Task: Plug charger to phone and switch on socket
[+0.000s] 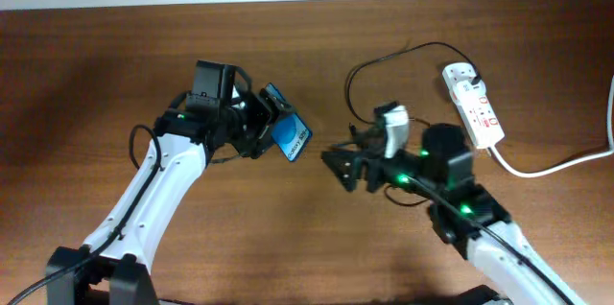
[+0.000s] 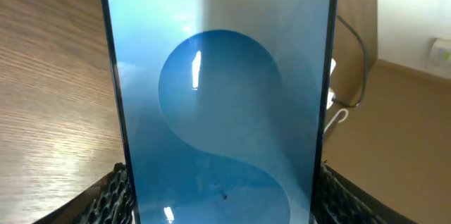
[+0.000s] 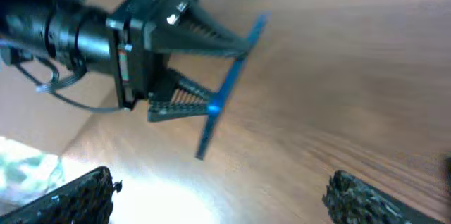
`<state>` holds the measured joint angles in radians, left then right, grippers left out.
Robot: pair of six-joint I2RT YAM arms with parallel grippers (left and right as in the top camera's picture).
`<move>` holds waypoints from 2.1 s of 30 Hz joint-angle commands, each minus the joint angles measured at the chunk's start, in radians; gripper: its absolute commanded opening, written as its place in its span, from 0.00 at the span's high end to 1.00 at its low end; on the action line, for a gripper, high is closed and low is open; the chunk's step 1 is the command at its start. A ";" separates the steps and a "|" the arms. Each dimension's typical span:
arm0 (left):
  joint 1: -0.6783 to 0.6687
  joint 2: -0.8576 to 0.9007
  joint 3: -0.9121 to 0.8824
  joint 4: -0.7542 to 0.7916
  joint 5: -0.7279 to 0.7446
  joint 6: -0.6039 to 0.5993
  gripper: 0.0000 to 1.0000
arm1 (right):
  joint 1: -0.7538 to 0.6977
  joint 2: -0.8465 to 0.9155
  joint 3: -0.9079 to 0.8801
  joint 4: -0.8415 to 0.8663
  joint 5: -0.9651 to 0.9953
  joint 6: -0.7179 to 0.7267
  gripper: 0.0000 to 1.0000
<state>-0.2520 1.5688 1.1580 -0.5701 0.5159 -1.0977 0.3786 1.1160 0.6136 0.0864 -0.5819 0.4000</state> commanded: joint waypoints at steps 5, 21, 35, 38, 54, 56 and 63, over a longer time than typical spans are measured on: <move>-0.025 -0.023 0.023 0.103 0.064 -0.148 0.68 | 0.142 0.353 0.008 0.449 0.174 0.080 0.00; -0.061 -0.023 0.023 0.161 0.071 -0.148 0.68 | 0.211 0.396 0.009 0.632 0.410 0.092 0.49; -0.069 -0.023 0.023 0.162 0.050 -0.148 0.59 | 0.211 0.396 0.010 0.715 0.339 0.187 0.96; -0.068 -0.023 0.023 0.188 0.037 -0.148 0.37 | 0.209 0.390 0.010 0.732 0.325 0.290 0.96; -0.033 -0.481 0.023 -0.187 -0.129 0.487 0.01 | -0.152 0.386 0.009 0.624 -0.297 0.997 0.96; -0.033 -0.719 0.019 -0.380 -0.210 0.500 0.01 | -0.151 0.386 0.009 0.624 -0.338 0.997 0.96; -0.033 -0.910 -0.281 -0.260 -0.178 0.302 0.01 | -0.150 0.386 0.007 0.623 -0.421 0.996 0.96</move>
<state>-0.2874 0.6285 1.0153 -0.9722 0.2901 -0.6975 0.2298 1.5192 0.6079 0.6960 -0.9630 1.4006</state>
